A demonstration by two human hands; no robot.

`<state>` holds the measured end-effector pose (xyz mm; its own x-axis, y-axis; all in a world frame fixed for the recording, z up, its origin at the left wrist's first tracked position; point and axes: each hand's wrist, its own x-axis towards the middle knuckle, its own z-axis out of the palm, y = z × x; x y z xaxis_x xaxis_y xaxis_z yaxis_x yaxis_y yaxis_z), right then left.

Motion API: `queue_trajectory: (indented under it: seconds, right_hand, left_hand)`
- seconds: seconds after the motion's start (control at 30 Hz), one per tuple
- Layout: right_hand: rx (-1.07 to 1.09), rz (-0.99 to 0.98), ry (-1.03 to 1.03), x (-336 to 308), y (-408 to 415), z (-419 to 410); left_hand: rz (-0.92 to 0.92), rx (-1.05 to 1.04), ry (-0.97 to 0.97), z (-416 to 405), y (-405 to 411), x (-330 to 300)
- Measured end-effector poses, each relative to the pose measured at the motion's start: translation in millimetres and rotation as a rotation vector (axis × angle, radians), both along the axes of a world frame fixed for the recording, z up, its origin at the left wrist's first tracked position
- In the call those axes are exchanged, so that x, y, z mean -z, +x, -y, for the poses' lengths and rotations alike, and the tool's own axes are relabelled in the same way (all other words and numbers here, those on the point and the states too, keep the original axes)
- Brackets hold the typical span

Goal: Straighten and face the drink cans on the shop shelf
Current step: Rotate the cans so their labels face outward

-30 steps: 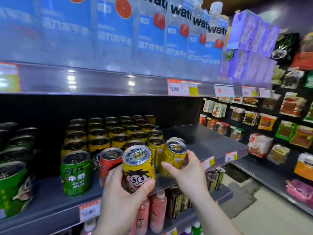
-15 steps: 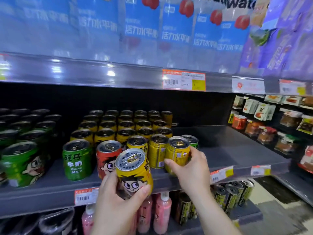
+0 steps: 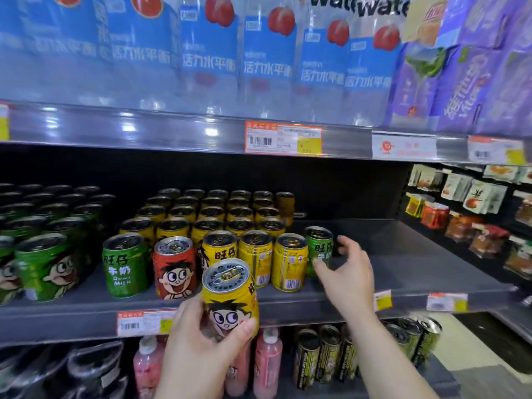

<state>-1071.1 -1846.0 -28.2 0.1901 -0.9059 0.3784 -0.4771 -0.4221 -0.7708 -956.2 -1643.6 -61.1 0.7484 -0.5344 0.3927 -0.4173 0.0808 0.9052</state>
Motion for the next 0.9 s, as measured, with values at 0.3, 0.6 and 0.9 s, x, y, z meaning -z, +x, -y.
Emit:
queue_trajectory:
  seconds: [0.3,0.6,0.9]
  right_hand:
    - [-0.163,-0.014,0.257,-8.5,3.6,43.4]
    - [-0.171,0.067,0.114,-25.0,-67.5,-5.3]
    - [-0.276,0.062,0.135,-12.6,-69.1,-36.7]
  left_hand:
    - [0.064,0.001,0.115,34.1,-9.5,-11.6]
    - [0.094,-0.008,0.166,83.9,-50.6,-19.6]
    - [0.072,-0.134,0.128,47.3,-25.2,-13.1]
